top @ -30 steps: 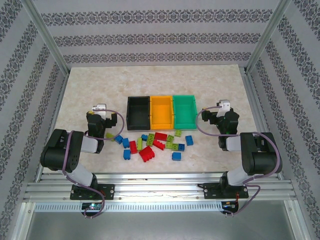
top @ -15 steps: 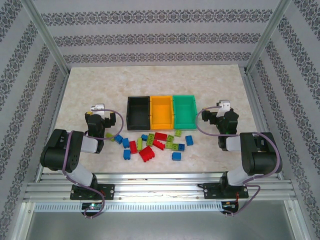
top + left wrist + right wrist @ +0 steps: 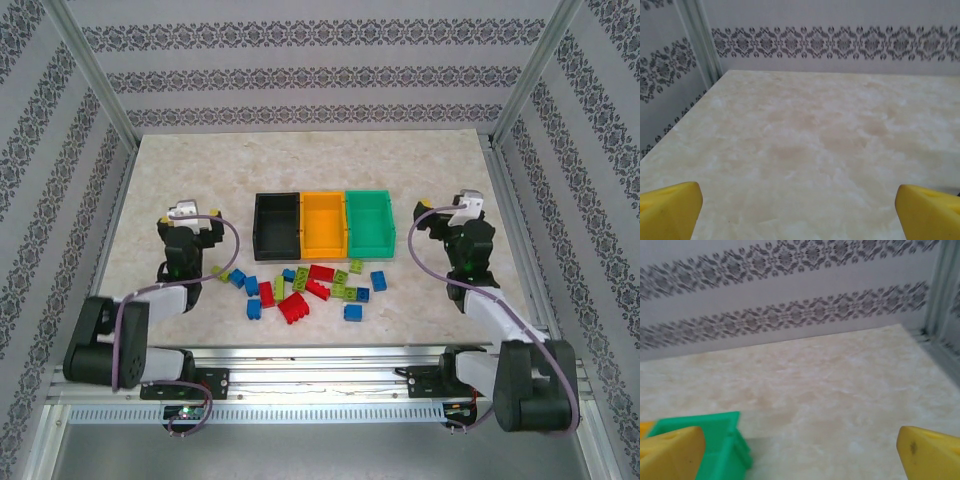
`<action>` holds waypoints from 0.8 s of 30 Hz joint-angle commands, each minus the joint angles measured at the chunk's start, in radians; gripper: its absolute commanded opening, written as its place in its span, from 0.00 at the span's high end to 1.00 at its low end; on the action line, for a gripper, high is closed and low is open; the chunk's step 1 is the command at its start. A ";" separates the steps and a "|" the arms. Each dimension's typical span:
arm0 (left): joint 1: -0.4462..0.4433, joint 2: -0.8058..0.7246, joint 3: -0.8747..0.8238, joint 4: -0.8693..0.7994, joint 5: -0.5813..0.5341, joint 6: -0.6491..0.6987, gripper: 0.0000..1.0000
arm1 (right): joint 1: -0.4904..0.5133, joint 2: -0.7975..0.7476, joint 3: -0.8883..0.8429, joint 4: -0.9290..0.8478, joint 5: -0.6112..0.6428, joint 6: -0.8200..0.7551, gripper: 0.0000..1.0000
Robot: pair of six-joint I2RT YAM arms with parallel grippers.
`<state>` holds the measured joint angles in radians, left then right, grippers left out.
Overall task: Sort the legos into containers by color
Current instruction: Pick up the lego from the center of the table.
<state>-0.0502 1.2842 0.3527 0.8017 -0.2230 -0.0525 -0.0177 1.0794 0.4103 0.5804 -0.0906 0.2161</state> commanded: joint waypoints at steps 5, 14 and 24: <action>0.028 -0.312 0.106 -0.661 0.004 -0.363 0.01 | 0.064 -0.033 0.139 -0.593 -0.300 0.268 0.11; 0.090 -0.416 0.239 -1.096 0.401 -0.415 0.01 | 0.413 0.028 0.190 -1.029 0.004 0.307 0.37; 0.090 -0.111 0.471 -1.317 0.647 -0.327 0.01 | 0.473 0.266 0.252 -0.966 0.041 0.286 0.44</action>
<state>0.0284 1.1324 0.7650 -0.3828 0.3176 -0.4183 0.4381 1.2964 0.6140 -0.3901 -0.0784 0.5056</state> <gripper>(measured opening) 0.994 0.572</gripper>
